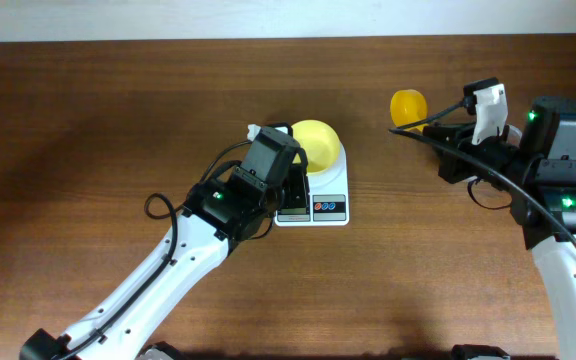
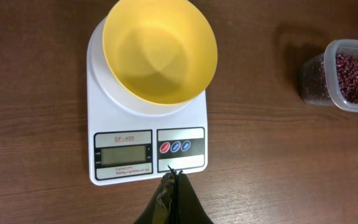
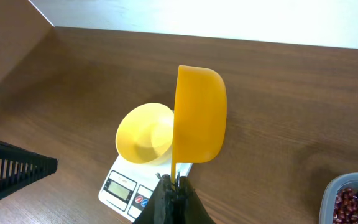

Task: Scoop item into bowl and weigh 50g on scale
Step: 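Move the left gripper over the scale's buttons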

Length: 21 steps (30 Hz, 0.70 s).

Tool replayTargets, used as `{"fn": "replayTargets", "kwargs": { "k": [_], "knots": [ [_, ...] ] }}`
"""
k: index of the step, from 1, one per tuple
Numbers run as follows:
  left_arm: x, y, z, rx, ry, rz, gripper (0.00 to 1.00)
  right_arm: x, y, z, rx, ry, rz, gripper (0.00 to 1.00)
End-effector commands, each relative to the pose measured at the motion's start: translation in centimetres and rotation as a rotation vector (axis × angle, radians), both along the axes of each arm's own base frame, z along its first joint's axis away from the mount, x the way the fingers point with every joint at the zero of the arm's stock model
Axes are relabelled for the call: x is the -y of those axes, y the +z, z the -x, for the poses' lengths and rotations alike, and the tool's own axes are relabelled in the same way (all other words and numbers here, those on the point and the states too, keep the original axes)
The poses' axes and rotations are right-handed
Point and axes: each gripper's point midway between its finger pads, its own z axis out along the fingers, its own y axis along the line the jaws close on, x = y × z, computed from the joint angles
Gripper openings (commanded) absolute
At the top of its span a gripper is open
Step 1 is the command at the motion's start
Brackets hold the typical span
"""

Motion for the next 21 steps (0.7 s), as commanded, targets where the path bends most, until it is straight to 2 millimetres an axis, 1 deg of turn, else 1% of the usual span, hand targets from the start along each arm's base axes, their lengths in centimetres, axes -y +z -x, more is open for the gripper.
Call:
{"fn": "replayTargets", "kwargs": {
  "k": [1, 2, 5, 6, 8, 9, 12, 13, 15, 18, 21],
  "knots": [
    [0.2, -0.1, -0.4, 0.038, -0.069, -0.059, 0.0, 0.3, 1.5, -0.1, 0.054, -0.006, 0.016, 0.04],
    [0.4, -0.8, -0.3, 0.046, -0.141, -0.107, 0.0, 0.3, 1.6, -0.1, 0.059, -0.006, 0.016, 0.04],
    [2.0, -2.7, 0.5, 0.048, -0.319, -0.188, 0.0, 0.3, 1.6, -0.2, 0.061, -0.006, 0.016, 0.04],
    [2.9, -4.0, 1.1, 0.051, -0.419, -0.246, 0.0, 0.3, 1.6, -0.2, 0.061, -0.006, 0.016, 0.04],
    [3.9, -5.8, 1.8, 0.044, -0.531, -0.308, 0.04, 0.3, 1.6, -0.2, 0.061, -0.007, 0.016, 0.04],
    [4.3, -6.4, 2.0, 0.039, -0.56, -0.323, 0.06, 0.3, 1.6, -0.2, 0.061, -0.007, 0.016, 0.04],
    [5.0, -8.4, 2.7, -0.002, -0.594, -0.347, 0.03, 0.3, 1.6, -0.2, 0.061, -0.006, 0.016, 0.04],
    [5.4, -9.6, 3.0, -0.022, -0.618, -0.365, 0.0, 0.3, 1.6, -0.2, 0.061, -0.006, 0.016, 0.04],
    [5.6, -10.4, 2.8, -0.027, -0.626, -0.371, 0.0, 0.3, 1.6, -0.2, 0.061, -0.007, 0.016, 0.04],
    [5.8, -10.9, 2.6, -0.028, -0.626, -0.373, 0.0, 0.3, 1.6, -0.2, 0.061, -0.007, 0.016, 0.04],
    [5.4, -11.6, 1.6, -0.008, -0.594, -0.421, 0.0, 0.3, 1.6, -0.2, 0.061, -0.006, 0.016, 0.04]
  ]
}}
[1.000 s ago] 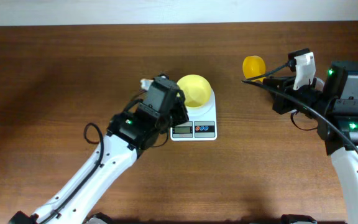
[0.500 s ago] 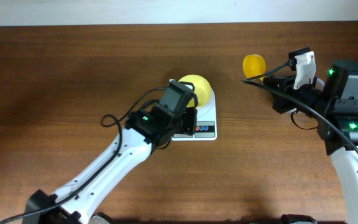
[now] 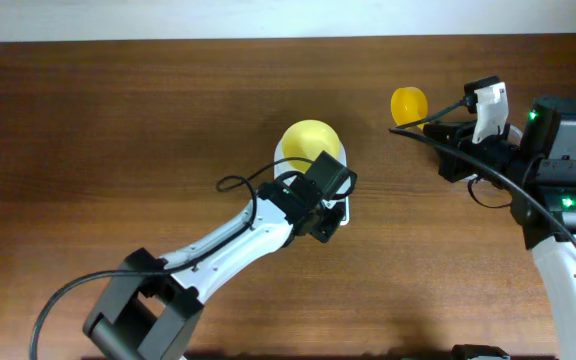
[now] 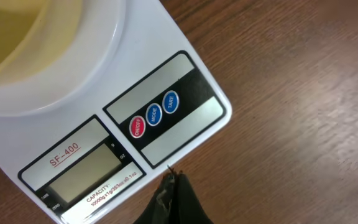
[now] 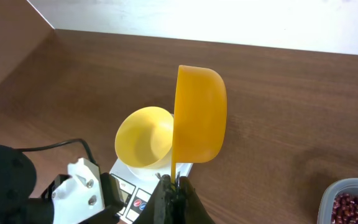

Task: Scoop item into bowl and weigh 50g on scale

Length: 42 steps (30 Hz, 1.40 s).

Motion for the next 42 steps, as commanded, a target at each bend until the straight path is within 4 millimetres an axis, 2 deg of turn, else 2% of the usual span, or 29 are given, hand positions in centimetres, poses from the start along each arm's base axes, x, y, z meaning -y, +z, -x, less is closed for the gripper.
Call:
{"fn": "replayTargets", "kwargs": {
  "k": [1, 6, 9, 11, 13, 15, 19, 23, 28, 34, 39, 42],
  "knots": [
    [0.2, -0.5, -1.2, 0.045, -0.002, -0.026, 0.0, 0.3, 1.3, 0.0, 0.044, -0.006, 0.015, 0.04],
    [0.6, -1.6, -1.9, 0.039, 0.003, -0.04, 0.0, 0.3, 1.3, 0.0, 0.044, -0.006, 0.014, 0.04],
    [2.4, 0.3, -3.9, 0.103, 0.031, 0.037, 0.0, 0.3, 1.3, 0.0, 0.043, -0.006, 0.014, 0.04],
    [3.7, 1.2, -5.3, 0.127, 0.137, 0.14, 0.0, 0.3, 1.3, 0.1, 0.043, -0.006, 0.014, 0.04],
    [3.7, 0.0, -5.6, 0.098, 0.22, 0.154, 0.0, 0.3, 1.3, 0.1, 0.043, -0.006, 0.014, 0.04],
    [2.5, -2.1, -5.8, 0.077, 0.328, 0.107, 0.0, 0.3, 1.3, 0.1, 0.043, -0.006, 0.014, 0.04],
    [1.8, -2.2, -5.7, 0.069, 0.383, 0.094, 0.0, 0.2, 1.2, 0.1, 0.038, -0.006, 0.014, 0.04],
    [1.5, -1.5, -5.3, 0.067, 0.372, 0.082, 0.0, 0.2, 1.2, 0.1, 0.039, -0.006, 0.014, 0.04],
    [0.5, -1.1, -4.3, 0.057, 0.262, -0.012, 0.0, 0.2, 1.2, 0.1, 0.036, -0.006, 0.014, 0.04],
    [1.1, 0.4, -4.9, 0.092, 0.168, -0.037, 0.0, 0.2, 1.1, 0.2, 0.034, -0.005, 0.014, 0.04],
    [0.6, 0.1, -4.3, 0.073, 0.155, -0.065, 0.0, 0.2, 1.2, 0.1, 0.038, -0.006, 0.015, 0.04],
    [1.1, -0.1, -3.7, 0.089, 0.05, -0.103, 0.0, 0.2, 1.2, 0.1, 0.037, -0.005, 0.014, 0.04]
  ]
}}
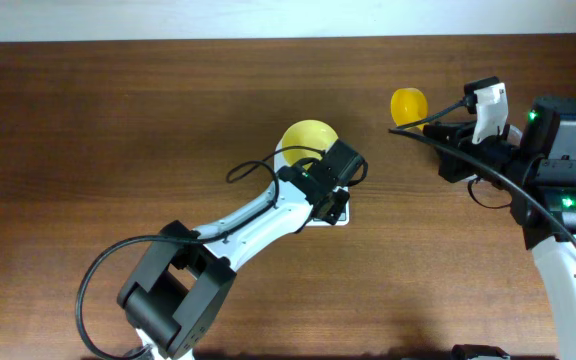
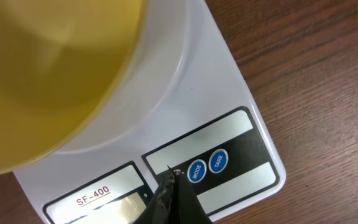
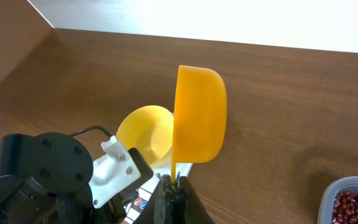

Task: Scoop item into bowl and weigh 50g on scale

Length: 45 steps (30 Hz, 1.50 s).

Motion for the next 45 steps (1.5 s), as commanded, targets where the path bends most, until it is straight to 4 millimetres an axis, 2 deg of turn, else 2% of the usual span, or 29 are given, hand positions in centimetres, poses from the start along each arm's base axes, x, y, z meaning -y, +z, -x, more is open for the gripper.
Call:
{"fn": "replayTargets", "kwargs": {
  "k": [1, 10, 22, 45],
  "knots": [
    [1.1, 1.7, 0.3, 0.052, -0.129, -0.025, 0.0, 0.3, 1.2, 0.0, 0.041, -0.006, 0.015, 0.04],
    [1.2, 0.2, 0.6, 0.03, -0.147, -0.05, 0.0, 0.2, 1.1, 0.0, 0.038, -0.005, 0.014, 0.04],
    [-0.6, -2.1, 0.2, 0.013, 0.042, -0.104, 0.0, 0.2, 1.1, 0.0, 0.037, -0.005, 0.014, 0.04],
    [-0.4, -2.7, -0.1, 0.019, 0.043, -0.105, 0.0, 0.2, 1.1, 0.0, 0.038, -0.005, 0.014, 0.04]
  ]
}}
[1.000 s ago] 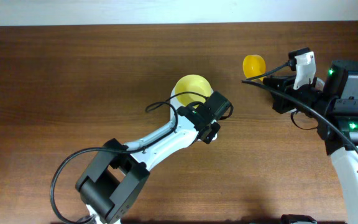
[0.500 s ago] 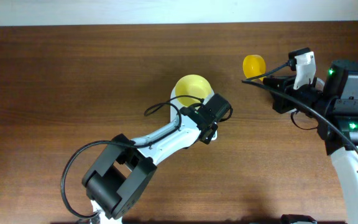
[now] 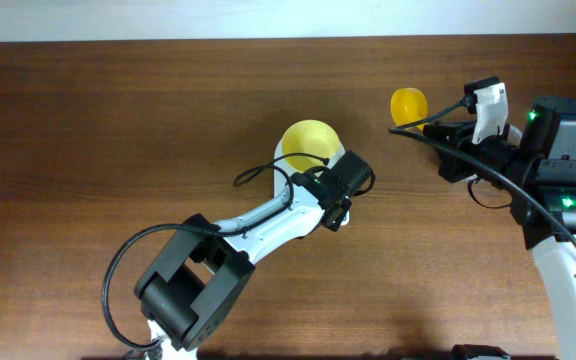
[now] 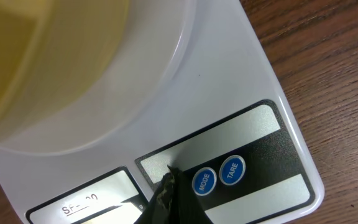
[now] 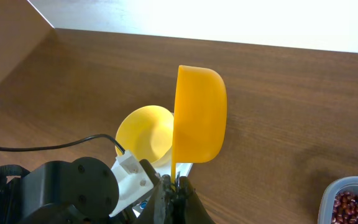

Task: Scoop item into bowl and weigh 50g on scale

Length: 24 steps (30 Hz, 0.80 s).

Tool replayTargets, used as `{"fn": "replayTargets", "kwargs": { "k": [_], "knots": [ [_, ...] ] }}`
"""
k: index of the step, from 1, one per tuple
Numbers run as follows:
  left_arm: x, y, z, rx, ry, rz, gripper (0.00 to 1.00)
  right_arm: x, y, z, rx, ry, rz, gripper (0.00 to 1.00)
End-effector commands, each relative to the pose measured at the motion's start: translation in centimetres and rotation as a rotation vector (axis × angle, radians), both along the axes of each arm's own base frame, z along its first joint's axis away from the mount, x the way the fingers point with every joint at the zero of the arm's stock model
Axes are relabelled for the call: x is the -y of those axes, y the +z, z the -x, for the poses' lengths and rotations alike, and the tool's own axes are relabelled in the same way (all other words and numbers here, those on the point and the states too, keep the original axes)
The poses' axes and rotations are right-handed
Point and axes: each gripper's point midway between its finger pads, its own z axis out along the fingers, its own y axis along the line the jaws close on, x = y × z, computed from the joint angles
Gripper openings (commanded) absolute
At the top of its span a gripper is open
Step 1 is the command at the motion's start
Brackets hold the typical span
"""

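A white scale [image 4: 229, 74] carries an empty yellow bowl [image 3: 306, 138], which also shows in the left wrist view [image 4: 36, 43]. My left gripper [image 4: 169, 172] is shut, its tip down on the scale's button panel just left of the blue MODE button [image 4: 204, 181] and TARE button [image 4: 231, 170]. It covers anything further left on the panel. My right gripper [image 5: 178, 182] is shut on the handle of a yellow scoop [image 5: 199, 115], held on edge and empty at the right of the table [image 3: 408, 103].
A clear container of red beans [image 5: 348, 199] stands on the wooden table at the lower right of the right wrist view. The left arm [image 3: 258, 225] stretches diagonally from the table's front to the scale. A brown wall panel [image 5: 11, 43] rises at the far left.
My left gripper, still shut, has come closer to the scale's panel, its tip still just left of the MODE button. The right gripper and scoop have not moved.
My shut left gripper first hung in front of the scale with the whole bowl in view. Then it was close above the scale's front edge, then over the panel beside the MODE button, and now lower there. The right gripper held the scoop still throughout.
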Motion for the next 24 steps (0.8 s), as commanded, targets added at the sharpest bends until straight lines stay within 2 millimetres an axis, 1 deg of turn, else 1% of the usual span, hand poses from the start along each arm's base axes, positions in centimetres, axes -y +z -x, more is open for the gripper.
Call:
{"fn": "replayTargets", "kwargs": {
  "k": [1, 7, 13, 16, 19, 20, 22, 23, 24],
  "knots": [
    [0.0, -0.2, -0.4, 0.009, 0.014, -0.009, 0.0, 0.2, 1.1, 0.0, 0.038, -0.006, 0.015, 0.04],
    [-0.1, -0.2, -0.3, 0.007, 0.014, -0.01, 0.0, 0.2, 1.1, 0.0, 0.038, -0.006, 0.015, 0.04],
    [-0.4, -0.7, 0.0, -0.001, 0.014, -0.018, 0.0, 0.2, 1.1, 0.0, 0.038, -0.006, 0.015, 0.04],
    [-0.7, -1.2, 0.3, -0.008, 0.015, -0.025, 0.0, 0.2, 1.1, 0.0, 0.038, -0.006, 0.015, 0.04],
    [-1.4, -0.8, 0.1, 0.008, 0.024, -0.06, 0.0, 0.2, 1.1, 0.0, 0.038, -0.006, 0.015, 0.04],
    [-1.5, -0.3, 0.1, 0.013, 0.026, -0.063, 0.0, 0.2, 1.2, 0.0, 0.038, -0.006, 0.015, 0.04],
    [-1.2, 2.8, -0.3, 0.053, 0.028, -0.024, 0.0, 0.2, 1.2, 0.0, 0.038, -0.006, 0.015, 0.04],
    [-0.9, 4.7, -0.5, 0.086, 0.029, 0.009, 0.0, 0.2, 1.2, 0.0, 0.038, -0.006, 0.015, 0.04],
    [-0.8, 7.6, -0.7, 0.136, 0.031, 0.06, 0.0, 0.2, 1.2, 0.0, 0.038, -0.006, 0.014, 0.04]
  ]
}}
